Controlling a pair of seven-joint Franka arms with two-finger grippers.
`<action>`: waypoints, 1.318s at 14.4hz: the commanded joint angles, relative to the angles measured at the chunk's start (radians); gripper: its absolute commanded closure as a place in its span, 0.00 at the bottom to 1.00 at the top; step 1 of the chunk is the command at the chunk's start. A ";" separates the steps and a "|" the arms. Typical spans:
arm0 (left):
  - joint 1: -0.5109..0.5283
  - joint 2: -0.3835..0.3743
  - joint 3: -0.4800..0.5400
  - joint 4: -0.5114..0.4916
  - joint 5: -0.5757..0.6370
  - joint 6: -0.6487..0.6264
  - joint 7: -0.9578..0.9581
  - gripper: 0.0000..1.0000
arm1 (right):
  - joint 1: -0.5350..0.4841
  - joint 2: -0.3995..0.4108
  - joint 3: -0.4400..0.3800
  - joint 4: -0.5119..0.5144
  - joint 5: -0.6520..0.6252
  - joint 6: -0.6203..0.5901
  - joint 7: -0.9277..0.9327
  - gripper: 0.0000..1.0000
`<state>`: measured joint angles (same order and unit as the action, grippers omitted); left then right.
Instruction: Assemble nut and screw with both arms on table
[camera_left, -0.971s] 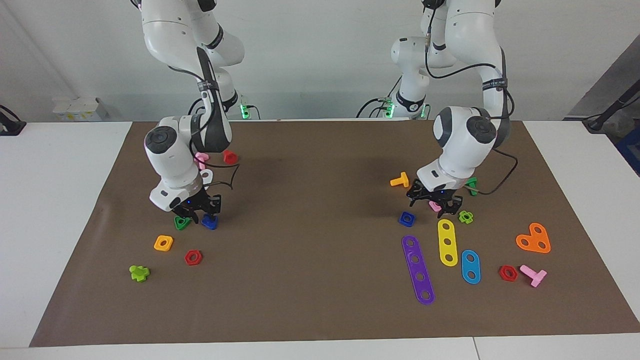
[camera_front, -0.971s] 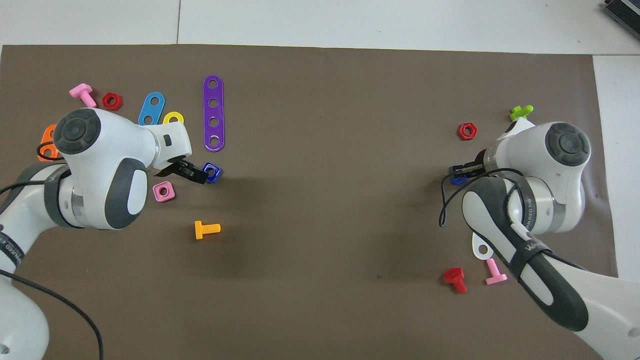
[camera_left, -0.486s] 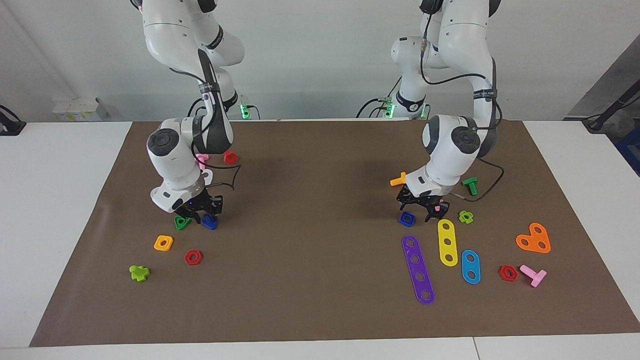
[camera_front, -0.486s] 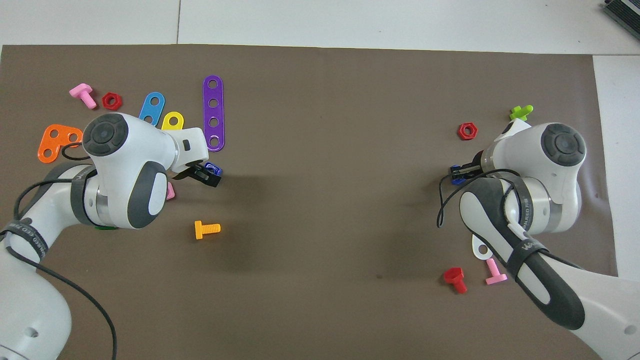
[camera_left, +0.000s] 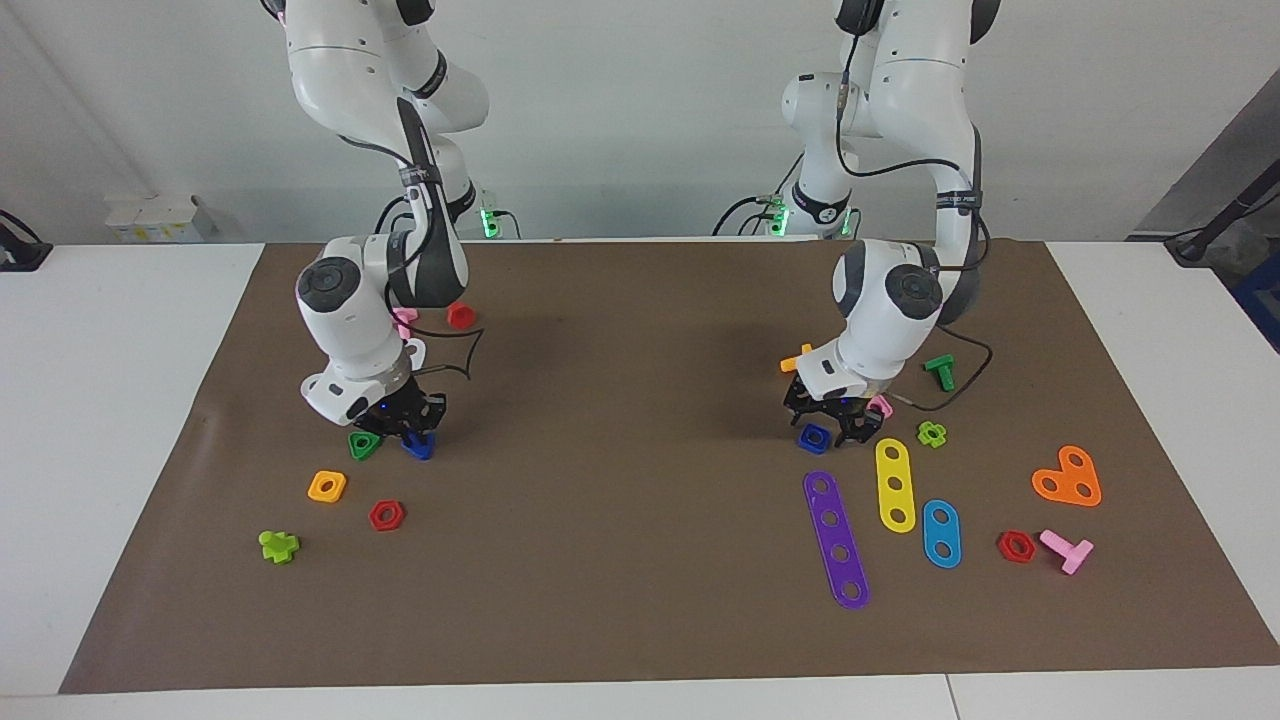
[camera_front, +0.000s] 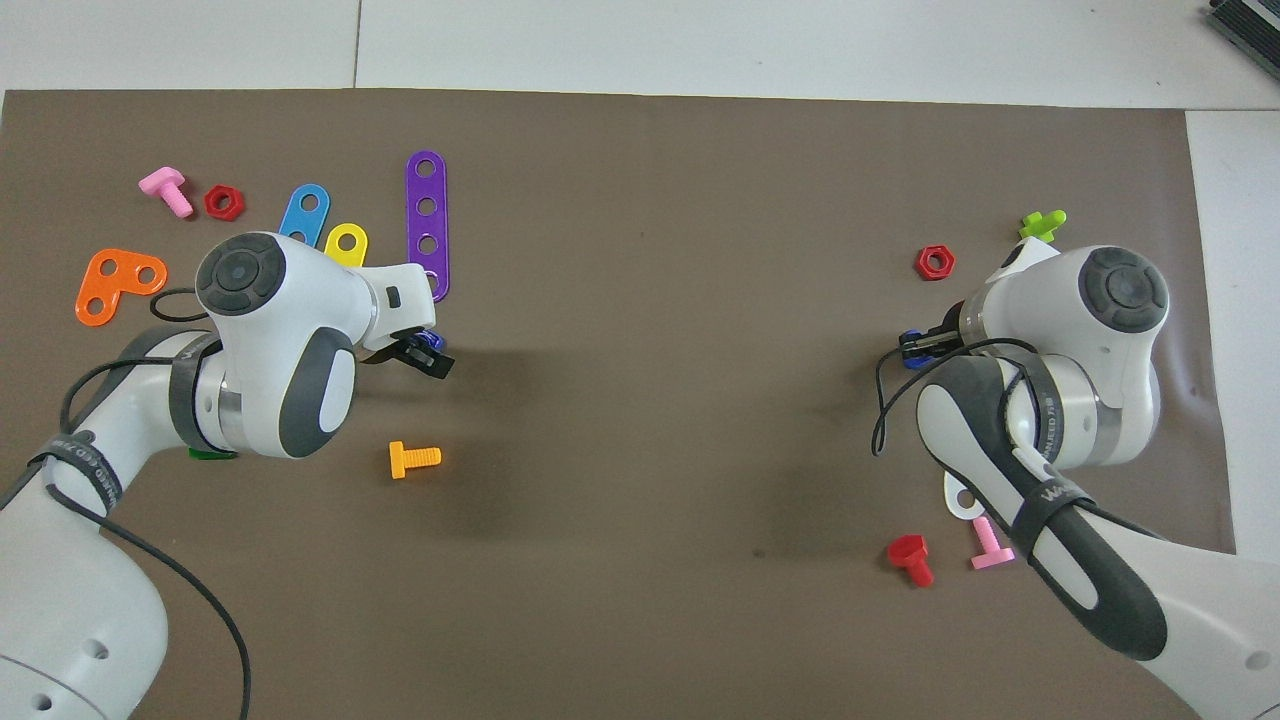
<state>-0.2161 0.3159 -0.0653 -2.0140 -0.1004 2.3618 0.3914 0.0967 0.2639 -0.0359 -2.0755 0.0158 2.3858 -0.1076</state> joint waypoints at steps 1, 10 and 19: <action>-0.017 0.008 0.016 -0.008 -0.024 0.030 0.018 0.23 | -0.003 0.000 0.002 0.023 0.018 -0.003 -0.017 1.00; -0.022 0.012 0.018 -0.008 -0.022 0.016 0.018 0.36 | 0.254 0.064 0.005 0.337 0.000 -0.100 0.458 1.00; -0.023 0.011 0.022 0.001 -0.016 -0.001 0.017 0.74 | 0.491 0.308 0.005 0.522 -0.066 -0.045 0.807 1.00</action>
<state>-0.2210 0.3263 -0.0624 -2.0105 -0.1004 2.3643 0.3918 0.5800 0.5549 -0.0273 -1.5780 -0.0306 2.3245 0.6786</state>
